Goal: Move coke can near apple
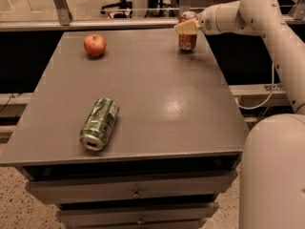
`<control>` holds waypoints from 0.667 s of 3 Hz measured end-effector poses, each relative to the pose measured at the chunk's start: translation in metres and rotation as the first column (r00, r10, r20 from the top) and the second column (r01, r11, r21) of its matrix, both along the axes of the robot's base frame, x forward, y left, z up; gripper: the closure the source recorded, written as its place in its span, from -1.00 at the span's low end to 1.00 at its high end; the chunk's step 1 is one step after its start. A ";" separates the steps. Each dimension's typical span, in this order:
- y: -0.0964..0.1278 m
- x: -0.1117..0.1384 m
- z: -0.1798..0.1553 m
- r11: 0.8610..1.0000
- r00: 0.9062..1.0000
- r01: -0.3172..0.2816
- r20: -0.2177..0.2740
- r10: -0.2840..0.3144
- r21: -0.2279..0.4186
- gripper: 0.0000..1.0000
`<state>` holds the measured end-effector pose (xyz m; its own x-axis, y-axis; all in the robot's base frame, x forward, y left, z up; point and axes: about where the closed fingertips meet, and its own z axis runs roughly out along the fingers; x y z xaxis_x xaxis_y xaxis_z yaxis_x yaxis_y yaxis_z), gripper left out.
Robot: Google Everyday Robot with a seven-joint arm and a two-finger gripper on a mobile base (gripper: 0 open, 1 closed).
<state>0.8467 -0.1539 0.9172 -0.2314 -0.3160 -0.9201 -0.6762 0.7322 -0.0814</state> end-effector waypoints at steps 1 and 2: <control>0.003 0.001 -0.002 1.000 1.000 -0.003 -0.003 0.003 0.000 0.87; 0.005 0.001 -0.004 1.000 1.000 -0.006 -0.005 0.006 0.001 1.00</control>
Offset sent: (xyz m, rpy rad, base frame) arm 0.0008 0.0028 -0.0022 0.0001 0.0028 0.0035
